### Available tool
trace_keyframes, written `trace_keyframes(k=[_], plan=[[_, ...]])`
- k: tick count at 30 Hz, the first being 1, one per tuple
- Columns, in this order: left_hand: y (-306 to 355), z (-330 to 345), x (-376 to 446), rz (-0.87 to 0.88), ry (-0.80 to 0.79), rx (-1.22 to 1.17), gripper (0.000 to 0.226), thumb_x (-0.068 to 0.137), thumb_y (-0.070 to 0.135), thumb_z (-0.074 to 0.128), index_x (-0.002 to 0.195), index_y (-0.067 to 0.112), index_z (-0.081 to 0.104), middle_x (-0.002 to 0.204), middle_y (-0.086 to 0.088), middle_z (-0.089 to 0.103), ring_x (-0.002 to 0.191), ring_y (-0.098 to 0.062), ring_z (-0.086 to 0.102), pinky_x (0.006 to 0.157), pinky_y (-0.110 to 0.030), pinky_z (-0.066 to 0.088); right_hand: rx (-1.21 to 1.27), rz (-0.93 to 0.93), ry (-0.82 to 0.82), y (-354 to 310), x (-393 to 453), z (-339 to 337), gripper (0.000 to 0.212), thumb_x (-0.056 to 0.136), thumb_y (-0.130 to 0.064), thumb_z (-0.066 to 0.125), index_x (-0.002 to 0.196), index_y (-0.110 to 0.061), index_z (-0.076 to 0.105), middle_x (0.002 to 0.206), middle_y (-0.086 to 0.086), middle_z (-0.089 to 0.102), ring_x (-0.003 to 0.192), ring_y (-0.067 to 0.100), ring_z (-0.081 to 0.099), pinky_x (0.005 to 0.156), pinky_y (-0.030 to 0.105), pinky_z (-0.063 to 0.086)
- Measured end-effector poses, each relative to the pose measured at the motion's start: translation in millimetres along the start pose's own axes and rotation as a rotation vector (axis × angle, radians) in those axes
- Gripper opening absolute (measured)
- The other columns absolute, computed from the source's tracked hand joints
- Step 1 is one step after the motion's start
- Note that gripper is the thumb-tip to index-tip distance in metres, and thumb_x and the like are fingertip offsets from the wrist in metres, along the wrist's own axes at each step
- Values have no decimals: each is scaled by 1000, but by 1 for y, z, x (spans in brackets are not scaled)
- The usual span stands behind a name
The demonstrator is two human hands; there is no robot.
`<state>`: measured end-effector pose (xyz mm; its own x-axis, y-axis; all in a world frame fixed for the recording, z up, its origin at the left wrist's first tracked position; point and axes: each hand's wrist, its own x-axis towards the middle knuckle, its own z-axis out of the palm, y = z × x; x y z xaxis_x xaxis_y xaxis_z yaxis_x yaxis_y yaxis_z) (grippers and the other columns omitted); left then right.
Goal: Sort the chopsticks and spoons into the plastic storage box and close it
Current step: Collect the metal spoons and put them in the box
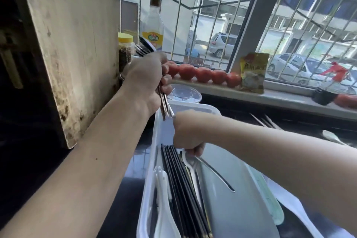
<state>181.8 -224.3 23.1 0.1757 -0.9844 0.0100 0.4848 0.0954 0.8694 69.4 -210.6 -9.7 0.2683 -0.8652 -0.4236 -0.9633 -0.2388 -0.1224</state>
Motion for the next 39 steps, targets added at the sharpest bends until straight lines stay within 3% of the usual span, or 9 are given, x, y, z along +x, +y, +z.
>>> trace_keyframes(k=[7, 13, 16, 20, 24, 28, 34, 37, 39], plan=[[3, -2, 4, 8, -28, 38, 3, 97, 10, 50, 97, 12, 52, 61, 2, 44, 42, -11, 33, 39, -21, 26, -85, 85, -77, 4, 24, 17, 24, 95, -3, 37, 84, 6, 56, 49, 11, 62, 33, 19, 58, 41, 25, 53], [4, -3, 1, -7, -53, 20, 6, 98, 8, 48, 103, 11, 49, 61, 2, 44, 43, -11, 33, 40, -20, 25, -287, 171, -347, 7, 39, 29, 32, 105, -14, 44, 92, -1, 71, 86, 10, 73, 37, 14, 60, 33, 19, 45], [6, -3, -1, -17, -66, 11, 6, 98, 9, 50, 103, 11, 50, 63, 1, 46, 43, -10, 36, 40, -21, 26, -255, 82, -212, 11, 22, 8, 33, 103, -15, 50, 81, -2, 70, 72, 8, 74, 37, 13, 59, 38, 18, 48], [7, -6, -6, 0, -151, 96, 12, 102, 15, 58, 106, 3, 61, 72, -3, 54, 47, -10, 47, 41, -24, 36, 156, -2, 242, 33, -25, -44, 36, 104, -23, 54, 81, 2, 68, 62, 6, 68, 41, 12, 62, 46, 24, 56], [3, -1, -16, -38, -315, 145, 24, 104, 18, 56, 112, -2, 65, 76, -7, 70, 50, -12, 55, 42, -22, 41, 723, -170, 688, 44, -48, -79, 24, 104, -27, 56, 101, -6, 67, 93, 15, 74, 67, 17, 72, 67, 36, 64], [2, 3, -24, -99, -498, 135, 26, 103, 18, 55, 119, 0, 64, 91, -12, 74, 55, -16, 61, 48, -25, 45, 1137, -411, 350, 43, -47, -84, 33, 99, -28, 63, 120, -4, 63, 107, 14, 75, 97, 26, 75, 88, 36, 60], [7, 2, -26, -117, -520, 121, 21, 102, 19, 55, 111, 4, 67, 98, -15, 75, 63, -22, 70, 48, -26, 49, 1447, -370, 313, 44, -45, -81, 20, 96, -6, 62, 111, 3, 71, 95, 10, 76, 80, 20, 75, 76, 29, 61], [7, 3, -27, -160, -545, 81, 25, 103, 19, 54, 116, 3, 67, 106, -18, 76, 77, -26, 75, 52, -30, 55, 1589, -336, 240, 42, -48, -83, 25, 94, -6, 61, 116, 3, 70, 87, 8, 72, 72, 16, 68, 99, 34, 53], [9, 3, -28, -193, -554, 10, 26, 104, 16, 50, 118, 1, 66, 108, -19, 76, 82, -27, 77, 55, -31, 59, 1735, -362, 183, 45, -50, -88, 16, 95, -7, 59, 103, 4, 69, 82, 11, 69, 71, 19, 66, 106, 40, 48]])
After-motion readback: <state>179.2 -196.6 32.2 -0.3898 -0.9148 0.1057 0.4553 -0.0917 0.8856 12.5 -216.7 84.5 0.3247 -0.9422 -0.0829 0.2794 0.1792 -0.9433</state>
